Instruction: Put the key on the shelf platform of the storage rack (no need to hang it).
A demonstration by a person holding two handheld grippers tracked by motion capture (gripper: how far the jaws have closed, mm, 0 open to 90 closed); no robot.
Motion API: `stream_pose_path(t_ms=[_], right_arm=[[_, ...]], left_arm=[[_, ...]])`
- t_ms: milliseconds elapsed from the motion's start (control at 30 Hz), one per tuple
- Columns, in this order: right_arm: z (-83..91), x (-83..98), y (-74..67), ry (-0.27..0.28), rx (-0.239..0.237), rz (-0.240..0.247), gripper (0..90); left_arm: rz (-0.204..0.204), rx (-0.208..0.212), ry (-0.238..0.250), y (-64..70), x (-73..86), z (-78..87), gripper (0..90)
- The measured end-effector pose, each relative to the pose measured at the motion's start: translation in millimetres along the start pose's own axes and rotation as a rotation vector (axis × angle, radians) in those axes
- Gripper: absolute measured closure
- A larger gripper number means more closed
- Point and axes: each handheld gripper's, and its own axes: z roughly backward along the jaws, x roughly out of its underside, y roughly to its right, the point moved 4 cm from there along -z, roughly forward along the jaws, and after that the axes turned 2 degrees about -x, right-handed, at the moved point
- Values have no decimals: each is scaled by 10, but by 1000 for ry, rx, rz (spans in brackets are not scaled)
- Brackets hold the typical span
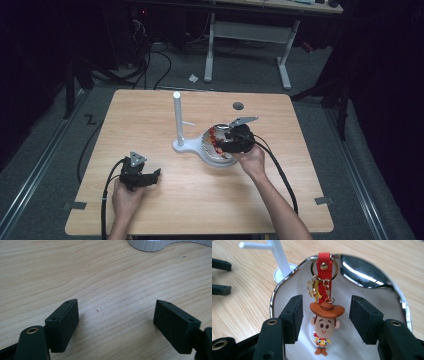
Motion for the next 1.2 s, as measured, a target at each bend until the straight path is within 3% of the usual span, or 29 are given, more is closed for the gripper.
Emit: stream_pose_path(t_ms=[167, 1200], right_arm=[[149, 12, 59, 47, -26, -52, 452], [758, -21, 199, 174, -5, -96, 471]], left_arm=[[0, 0, 0, 0, 0, 0, 209], [1, 0, 0, -1, -1, -1, 211]])
